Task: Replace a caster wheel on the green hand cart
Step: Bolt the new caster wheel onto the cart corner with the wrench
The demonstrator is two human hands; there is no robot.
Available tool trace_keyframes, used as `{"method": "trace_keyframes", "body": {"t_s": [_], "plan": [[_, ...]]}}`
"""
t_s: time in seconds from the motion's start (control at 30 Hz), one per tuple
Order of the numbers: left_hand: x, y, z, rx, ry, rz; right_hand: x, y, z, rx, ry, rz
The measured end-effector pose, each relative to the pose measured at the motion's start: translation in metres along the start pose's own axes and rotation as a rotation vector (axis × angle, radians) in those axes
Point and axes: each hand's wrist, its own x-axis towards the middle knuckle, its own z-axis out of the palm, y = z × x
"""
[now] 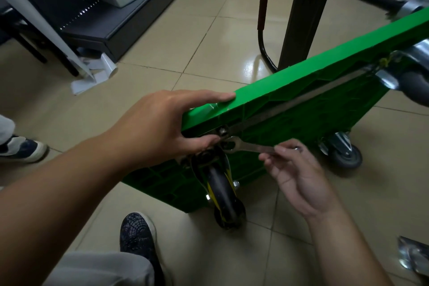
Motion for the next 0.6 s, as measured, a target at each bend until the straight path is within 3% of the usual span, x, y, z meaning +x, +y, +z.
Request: {"method": "trace_keyframes", "body": {"t_s": [0.2,0.6], "plan": [[0.001,-0.001,0.001,-0.004,0.002,-0.002,0.006,0.046,-0.003,0.306,0.047,0.049],[-0.001,0.006,0.001,0.068,0.017,-0.06,0.012,0.076,0.008,0.472,-0.003,0.139]]}}
